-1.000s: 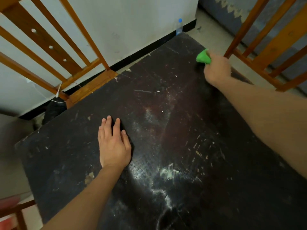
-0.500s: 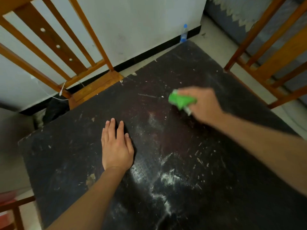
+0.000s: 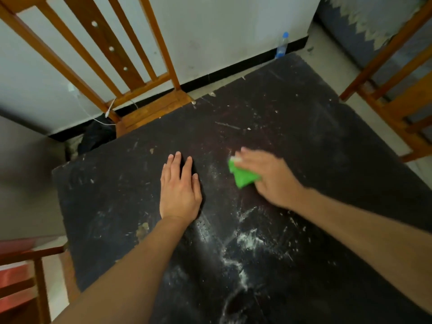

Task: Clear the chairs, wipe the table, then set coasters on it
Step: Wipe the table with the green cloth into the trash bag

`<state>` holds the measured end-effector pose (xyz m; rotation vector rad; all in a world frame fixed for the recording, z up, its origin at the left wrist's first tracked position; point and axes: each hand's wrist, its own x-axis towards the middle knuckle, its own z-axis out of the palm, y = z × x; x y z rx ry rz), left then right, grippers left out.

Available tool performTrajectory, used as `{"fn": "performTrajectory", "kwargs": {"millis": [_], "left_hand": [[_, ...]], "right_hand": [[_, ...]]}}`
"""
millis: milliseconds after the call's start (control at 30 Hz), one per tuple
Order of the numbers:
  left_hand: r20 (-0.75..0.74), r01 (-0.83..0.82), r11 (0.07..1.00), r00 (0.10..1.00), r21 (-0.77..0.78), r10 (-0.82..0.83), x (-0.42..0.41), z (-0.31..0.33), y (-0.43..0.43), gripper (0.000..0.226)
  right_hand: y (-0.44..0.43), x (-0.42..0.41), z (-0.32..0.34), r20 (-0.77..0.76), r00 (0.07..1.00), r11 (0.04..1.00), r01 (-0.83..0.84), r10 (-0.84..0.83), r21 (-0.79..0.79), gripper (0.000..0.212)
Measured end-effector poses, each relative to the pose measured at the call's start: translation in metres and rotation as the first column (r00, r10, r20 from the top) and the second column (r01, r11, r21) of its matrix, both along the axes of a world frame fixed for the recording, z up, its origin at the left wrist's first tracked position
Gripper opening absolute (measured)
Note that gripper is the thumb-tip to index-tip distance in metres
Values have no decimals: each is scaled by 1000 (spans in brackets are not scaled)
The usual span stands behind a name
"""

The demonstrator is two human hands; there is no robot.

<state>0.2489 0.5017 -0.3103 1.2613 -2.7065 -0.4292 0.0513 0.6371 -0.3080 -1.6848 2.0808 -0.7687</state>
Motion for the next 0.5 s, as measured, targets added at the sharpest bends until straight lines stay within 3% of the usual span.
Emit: {"fn": "performTrajectory", "kwargs": {"millis": [133, 200, 267, 367, 500], "left_hand": [[-26, -36, 999, 999, -1, 35, 20, 13, -20, 51], [-24, -179, 983, 984, -29, 178, 42, 19, -38, 43], [9, -312, 950, 950, -28, 312, 63, 21, -52, 45], [39, -343, 938, 938, -51, 345, 89, 10, -59, 48], [-12, -319, 944, 948, -83, 319, 95, -5, -63, 47]], "right_hand": [[51, 57, 14, 188, 962, 973, -217, 199, 80, 64], [33, 48, 26, 295, 949, 984, -146, 109, 105, 59], [-5, 15, 39, 334, 939, 997, 69, -80, 45, 48], [-79, -60, 40, 190, 901, 917, 399, -389, -17, 37], [-133, -130, 16, -87, 809, 806, 587, -581, 73, 38]]}}
